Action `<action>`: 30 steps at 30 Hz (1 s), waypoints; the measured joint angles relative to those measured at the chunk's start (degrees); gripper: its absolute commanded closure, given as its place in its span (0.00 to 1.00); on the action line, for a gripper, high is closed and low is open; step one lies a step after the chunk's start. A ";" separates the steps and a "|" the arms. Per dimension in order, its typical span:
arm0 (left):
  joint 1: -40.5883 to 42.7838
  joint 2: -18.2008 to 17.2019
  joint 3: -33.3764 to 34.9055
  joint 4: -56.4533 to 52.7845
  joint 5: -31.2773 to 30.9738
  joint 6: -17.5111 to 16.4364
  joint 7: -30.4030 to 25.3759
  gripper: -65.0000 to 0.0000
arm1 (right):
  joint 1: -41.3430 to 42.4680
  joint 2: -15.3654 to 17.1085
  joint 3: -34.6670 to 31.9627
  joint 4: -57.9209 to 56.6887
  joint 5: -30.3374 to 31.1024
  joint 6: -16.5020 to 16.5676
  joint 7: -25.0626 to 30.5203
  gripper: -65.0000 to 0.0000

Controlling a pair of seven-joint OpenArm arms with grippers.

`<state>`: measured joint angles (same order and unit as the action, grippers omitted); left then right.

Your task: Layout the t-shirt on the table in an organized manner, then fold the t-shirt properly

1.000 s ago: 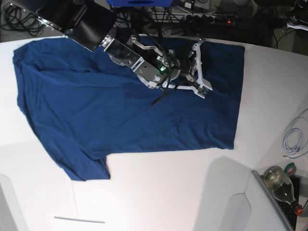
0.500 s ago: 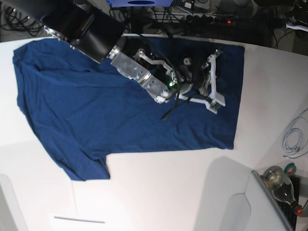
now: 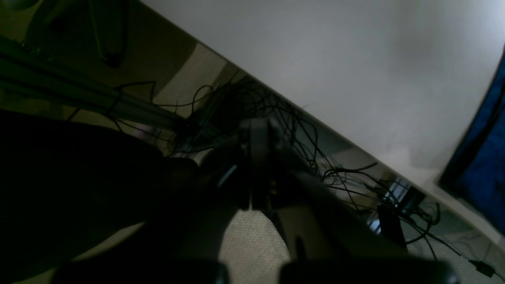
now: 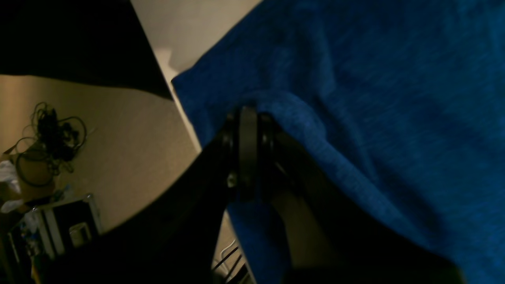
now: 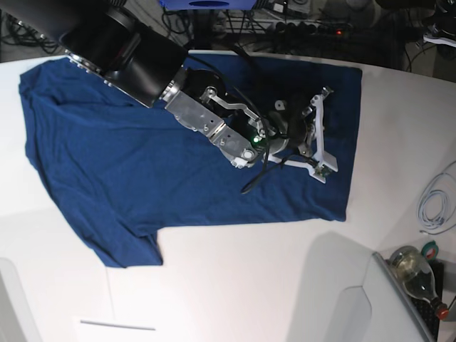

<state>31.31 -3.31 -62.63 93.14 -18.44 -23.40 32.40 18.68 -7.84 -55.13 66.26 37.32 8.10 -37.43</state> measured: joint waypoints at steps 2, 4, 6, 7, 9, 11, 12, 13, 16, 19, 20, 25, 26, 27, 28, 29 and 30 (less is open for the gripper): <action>0.00 0.02 0.04 0.00 0.02 0.00 0.00 1.00 | 0.20 0.07 0.00 0.00 0.00 0.02 2.75 0.77; 0.00 0.04 0.04 0.00 0.02 0.00 0.02 1.00 | 0.20 0.02 0.00 -0.02 1.95 0.00 5.46 0.52; 0.00 0.02 0.04 0.00 0.02 0.00 0.02 1.00 | 0.33 -0.11 0.00 -0.02 3.39 0.00 6.99 0.39; 0.00 0.04 0.04 0.00 0.00 0.00 0.00 1.00 | 0.52 -0.11 -0.02 -0.02 3.50 0.00 7.50 0.40; 0.00 0.09 0.04 0.00 0.02 0.00 0.02 1.00 | 0.98 -0.07 0.00 -0.02 3.72 0.00 8.31 0.44; 0.00 0.07 0.04 0.00 0.02 0.00 0.02 1.00 | 1.84 0.04 -0.11 -0.02 3.63 0.00 8.17 0.48; 0.00 0.09 0.04 0.00 0.02 0.02 0.00 1.00 | 2.34 0.09 -0.11 -0.02 3.61 -0.02 7.96 0.50; 0.00 0.09 0.13 0.00 0.02 0.02 0.02 1.00 | 2.75 0.11 -0.11 0.00 3.61 -0.04 6.80 0.52; -0.07 -0.11 3.43 0.02 0.20 0.46 0.28 1.00 | 3.21 1.05 -0.11 0.07 3.54 -0.04 1.73 0.56; -0.57 0.50 6.84 1.62 -0.20 0.22 -0.07 1.00 | 1.84 1.51 -0.11 0.04 -2.19 -0.15 -0.72 0.58; -0.50 1.18 7.74 2.93 -0.13 0.22 0.20 1.00 | 1.18 1.51 -0.11 0.17 -4.83 -0.17 -1.22 0.58; -0.15 4.33 16.94 12.22 -0.13 0.31 -0.13 1.00 | -4.33 4.52 0.13 9.49 -19.43 -0.07 -3.17 0.58; -0.52 4.39 18.99 13.00 -0.46 -0.42 -0.37 1.00 | -5.42 5.70 0.44 12.24 -21.62 -0.20 -3.32 0.58; -0.85 4.26 20.87 13.29 -0.46 -0.44 -0.50 1.00 | -6.62 6.95 1.18 15.15 -23.15 0.00 -3.43 0.58; -1.49 4.11 22.62 13.25 -0.39 -0.39 -0.24 1.00 | -8.00 7.98 2.71 17.79 -23.65 0.02 -3.50 0.57; -2.27 3.89 24.15 12.87 0.24 -0.15 0.02 1.00 | -9.66 8.46 5.27 20.24 -24.41 0.24 -3.61 0.57; -3.02 3.48 25.83 12.55 0.17 0.52 0.02 1.00 | -11.10 8.76 8.31 22.34 -24.39 0.26 -3.52 0.57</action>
<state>28.29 0.16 -36.80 105.69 -18.26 -22.87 32.42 7.57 0.93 -46.83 88.60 12.93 8.36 -40.95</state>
